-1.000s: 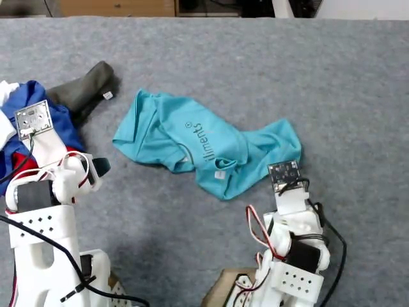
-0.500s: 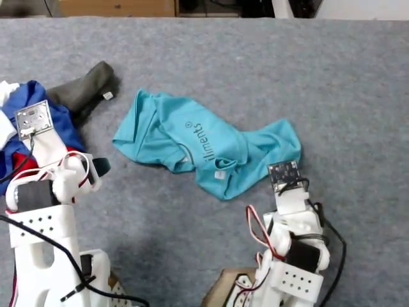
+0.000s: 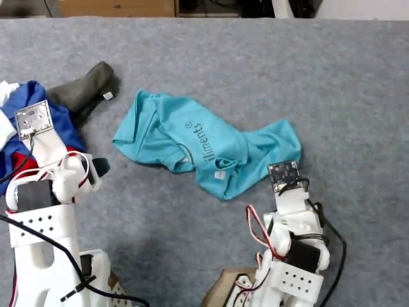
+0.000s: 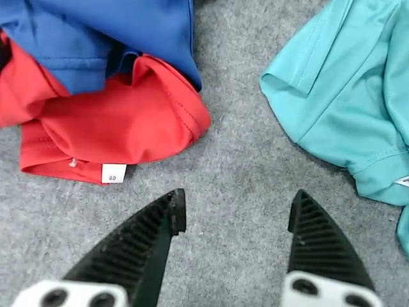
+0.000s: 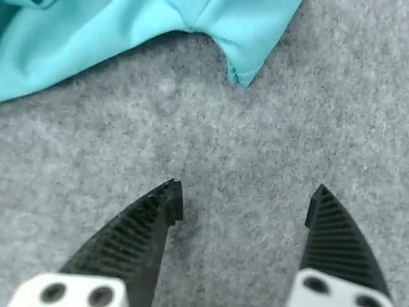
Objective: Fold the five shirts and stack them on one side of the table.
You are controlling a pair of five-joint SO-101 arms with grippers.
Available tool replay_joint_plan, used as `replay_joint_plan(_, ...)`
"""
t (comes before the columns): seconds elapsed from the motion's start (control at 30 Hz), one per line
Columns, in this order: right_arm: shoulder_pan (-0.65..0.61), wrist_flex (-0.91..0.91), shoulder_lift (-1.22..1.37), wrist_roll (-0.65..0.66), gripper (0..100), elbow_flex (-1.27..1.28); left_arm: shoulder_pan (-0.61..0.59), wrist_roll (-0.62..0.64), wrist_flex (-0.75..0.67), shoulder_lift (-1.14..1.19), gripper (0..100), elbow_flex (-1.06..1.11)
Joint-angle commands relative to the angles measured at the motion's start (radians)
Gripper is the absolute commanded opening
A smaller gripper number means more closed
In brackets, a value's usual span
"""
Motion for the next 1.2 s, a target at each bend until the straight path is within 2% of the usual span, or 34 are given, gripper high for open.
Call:
replay_joint_plan(0.0, 0.010, 0.008, -0.085, -0.002, 31.6, -0.007, -0.002, -0.006, 0.006, -0.016, 26, -0.031)
replay_joint_plan(0.93, 0.010, 0.008, -0.085, -0.002, 31.6, -0.007, -0.003, -0.006, 0.000, -0.016, 27, -0.051)
replay_joint_plan(1.1, 0.010, 0.008, -0.085, -0.002, 31.6, -0.007, -0.069, 0.043, 0.066, 0.028, 34, -0.236)
replay_joint_plan(1.17, 0.010, 0.008, -0.085, -0.002, 31.6, -0.007, -0.075, 0.058, 0.106, 0.097, 34, -0.354)
